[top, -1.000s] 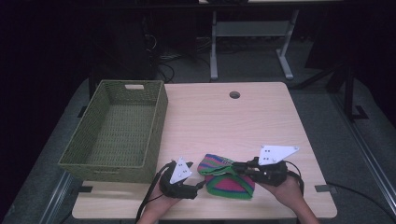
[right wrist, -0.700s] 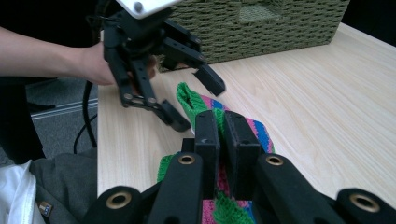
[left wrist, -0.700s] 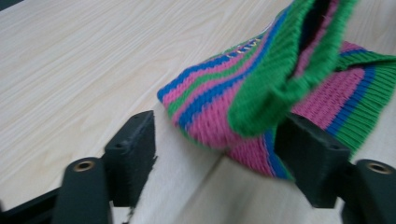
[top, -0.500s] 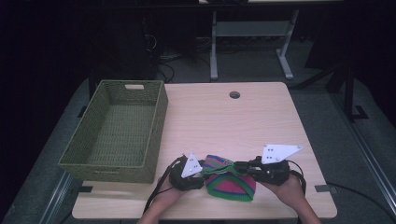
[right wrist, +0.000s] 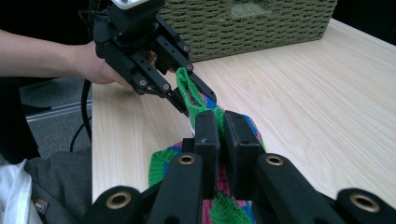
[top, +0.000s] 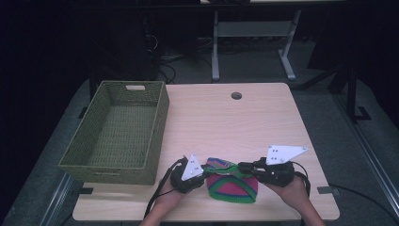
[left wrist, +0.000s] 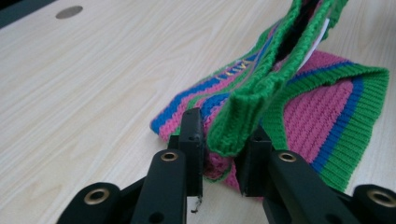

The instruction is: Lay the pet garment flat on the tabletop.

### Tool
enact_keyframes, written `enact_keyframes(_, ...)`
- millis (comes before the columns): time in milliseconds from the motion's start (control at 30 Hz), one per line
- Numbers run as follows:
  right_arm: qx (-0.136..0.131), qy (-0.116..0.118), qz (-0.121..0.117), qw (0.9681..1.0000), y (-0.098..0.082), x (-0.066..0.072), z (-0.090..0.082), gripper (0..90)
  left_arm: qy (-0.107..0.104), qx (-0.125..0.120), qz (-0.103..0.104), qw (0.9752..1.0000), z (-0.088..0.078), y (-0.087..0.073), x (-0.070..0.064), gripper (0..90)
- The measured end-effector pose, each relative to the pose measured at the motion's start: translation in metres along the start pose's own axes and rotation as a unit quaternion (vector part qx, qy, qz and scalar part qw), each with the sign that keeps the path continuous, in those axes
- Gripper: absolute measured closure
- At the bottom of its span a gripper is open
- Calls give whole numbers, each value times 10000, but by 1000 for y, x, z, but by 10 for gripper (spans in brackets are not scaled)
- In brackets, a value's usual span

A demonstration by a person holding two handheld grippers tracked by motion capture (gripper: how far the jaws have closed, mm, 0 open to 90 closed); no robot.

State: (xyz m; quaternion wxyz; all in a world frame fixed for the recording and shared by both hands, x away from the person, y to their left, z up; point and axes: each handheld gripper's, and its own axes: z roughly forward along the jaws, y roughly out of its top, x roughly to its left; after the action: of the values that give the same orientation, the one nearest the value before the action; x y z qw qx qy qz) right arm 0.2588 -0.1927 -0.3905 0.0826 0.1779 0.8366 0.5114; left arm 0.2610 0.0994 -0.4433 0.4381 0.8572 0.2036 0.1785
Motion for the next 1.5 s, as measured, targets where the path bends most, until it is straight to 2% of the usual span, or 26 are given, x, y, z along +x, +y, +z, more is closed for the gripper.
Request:
enact_keyframes(200,-24,12,7,10000,0,1,-1,839,48,-126,4,9999,-5,3,0,796)
enact_keyframes(433,20,19,-40,10000,1,2,3,839,107,-241,-91,9996,-9,7,2,802)
enact_keyframes(567,32,-32,-63,10000,1,2,4,839,165,-215,-101,9996,-11,8,3,801)
enact_keyframes(667,101,-58,-89,9999,2,0,6,839,240,-68,-28,9997,-11,9,5,800)
enact_keyframes(733,142,-85,-114,9998,3,-1,7,839,286,-55,-22,9996,-10,11,8,799)
enact_keyframes(867,188,-185,-190,9995,8,-5,9,839,356,-55,-141,9993,-6,19,14,800)
enact_keyframes(1133,307,-303,-252,9988,18,-16,8,839,370,-62,-336,9987,-3,27,24,800)
enact_keyframes(1267,395,-355,-248,9983,25,-24,9,838,363,64,-360,9987,1,32,32,800)
enact_keyframes(1433,460,-422,-158,9979,27,-36,14,838,351,161,-487,9981,6,36,40,800)
enact_keyframes(1500,507,-436,-138,9977,29,-39,15,838,369,229,-455,9980,8,39,44,800)
